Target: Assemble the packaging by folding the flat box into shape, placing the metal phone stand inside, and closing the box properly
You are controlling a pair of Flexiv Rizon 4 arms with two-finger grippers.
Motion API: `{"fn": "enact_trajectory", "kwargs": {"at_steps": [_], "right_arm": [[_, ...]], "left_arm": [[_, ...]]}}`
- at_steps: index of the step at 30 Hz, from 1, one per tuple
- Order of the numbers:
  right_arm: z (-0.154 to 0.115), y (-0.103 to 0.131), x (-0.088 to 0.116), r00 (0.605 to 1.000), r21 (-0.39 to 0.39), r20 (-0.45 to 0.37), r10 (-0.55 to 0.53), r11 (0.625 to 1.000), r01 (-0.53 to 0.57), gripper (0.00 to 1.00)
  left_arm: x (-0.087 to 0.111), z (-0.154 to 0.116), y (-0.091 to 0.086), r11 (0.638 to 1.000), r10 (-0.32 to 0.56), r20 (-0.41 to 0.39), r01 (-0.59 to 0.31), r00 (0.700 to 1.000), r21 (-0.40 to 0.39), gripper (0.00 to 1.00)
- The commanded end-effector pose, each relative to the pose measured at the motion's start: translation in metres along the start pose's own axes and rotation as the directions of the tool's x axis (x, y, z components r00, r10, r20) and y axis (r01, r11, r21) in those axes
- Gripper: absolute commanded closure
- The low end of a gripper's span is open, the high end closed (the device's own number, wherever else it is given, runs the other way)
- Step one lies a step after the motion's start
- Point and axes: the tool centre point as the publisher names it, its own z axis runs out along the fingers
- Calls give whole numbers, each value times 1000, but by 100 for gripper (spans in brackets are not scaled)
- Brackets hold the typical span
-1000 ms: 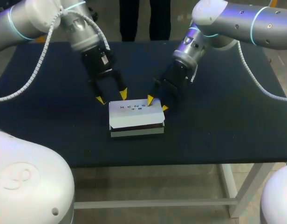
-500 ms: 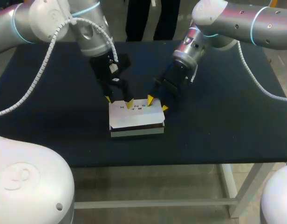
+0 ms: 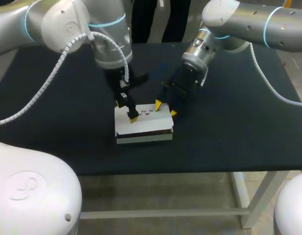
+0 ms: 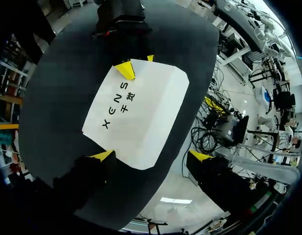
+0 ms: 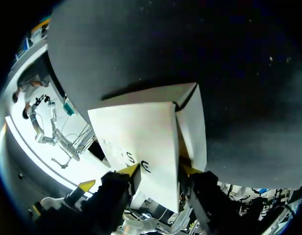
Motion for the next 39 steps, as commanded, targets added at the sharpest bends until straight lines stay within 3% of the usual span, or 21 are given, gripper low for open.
{"fn": "enact_trajectory", "kwargs": {"at_steps": [1,12,21,29,39], "right_arm": [[0,1,0,1000,1,2,0,1000,0,45],[0,1,0,1000,1,2,0,1000,0,46],[0,1,0,1000,1,2,0,1000,0,47],[0,1,0,1000,1,2,0,1000,0,47],[0,1,0,1000,1,2,0,1000,0,48]], "left_arm": [[-2,0,-5,999,12,24,-11,1000,-53,0],[-3,4,-6,978,208,121,-205,970,-43,0],[-7,18,-6,956,287,199,-293,937,5,0],[-5,32,-7,950,303,204,-313,931,17,0],[-28,47,-16,950,299,117,-307,947,51,0]]}}
